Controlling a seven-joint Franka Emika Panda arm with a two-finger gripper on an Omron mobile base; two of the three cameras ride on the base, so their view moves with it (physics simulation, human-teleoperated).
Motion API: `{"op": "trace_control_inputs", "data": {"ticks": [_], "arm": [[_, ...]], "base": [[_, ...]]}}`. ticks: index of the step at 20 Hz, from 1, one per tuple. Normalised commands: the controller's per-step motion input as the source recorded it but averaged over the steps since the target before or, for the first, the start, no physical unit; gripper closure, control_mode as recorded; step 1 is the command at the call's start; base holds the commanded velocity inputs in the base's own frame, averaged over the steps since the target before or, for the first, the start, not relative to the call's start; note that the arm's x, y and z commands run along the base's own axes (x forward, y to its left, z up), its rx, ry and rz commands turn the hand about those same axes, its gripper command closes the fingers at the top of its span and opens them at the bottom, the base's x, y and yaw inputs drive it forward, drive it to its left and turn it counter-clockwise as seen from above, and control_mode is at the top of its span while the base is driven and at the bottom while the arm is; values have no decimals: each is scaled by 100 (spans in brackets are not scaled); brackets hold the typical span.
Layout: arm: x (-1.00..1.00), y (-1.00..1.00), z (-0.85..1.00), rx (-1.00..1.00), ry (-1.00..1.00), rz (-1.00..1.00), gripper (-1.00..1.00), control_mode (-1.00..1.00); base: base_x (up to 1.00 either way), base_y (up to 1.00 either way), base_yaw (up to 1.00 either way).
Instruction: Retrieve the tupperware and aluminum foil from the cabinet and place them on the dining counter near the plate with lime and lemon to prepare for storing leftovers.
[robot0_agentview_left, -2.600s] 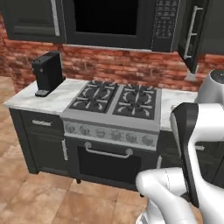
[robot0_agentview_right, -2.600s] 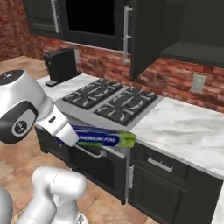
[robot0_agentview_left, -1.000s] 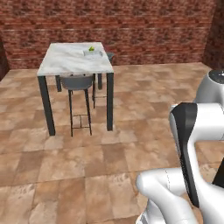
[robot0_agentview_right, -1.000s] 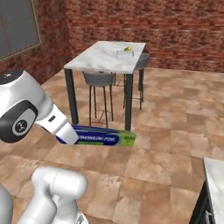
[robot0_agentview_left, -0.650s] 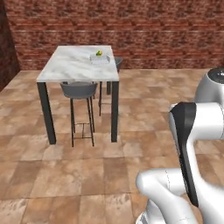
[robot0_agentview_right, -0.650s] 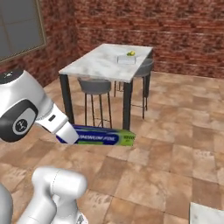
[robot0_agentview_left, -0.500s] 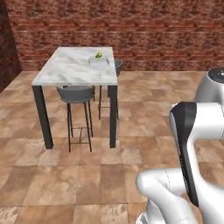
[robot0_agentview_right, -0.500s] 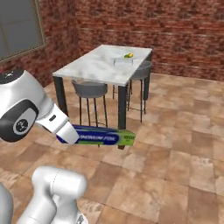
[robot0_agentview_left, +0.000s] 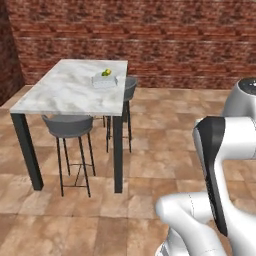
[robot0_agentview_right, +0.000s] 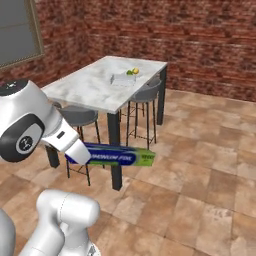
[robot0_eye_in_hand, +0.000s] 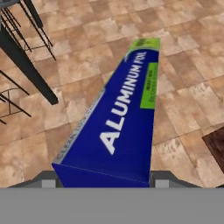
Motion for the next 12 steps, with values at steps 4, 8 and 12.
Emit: {"op": "trace_control_inputs", "data": {"ticks": [4,8,12], "arm": [[0,0,0,0,0,0,100,100],[0,0,0,0,0,0,100,100],[0,0,0,0,0,0,100,100]], "base": [[100,-80,19],[100,-74,19],[100,-71,22]]}}
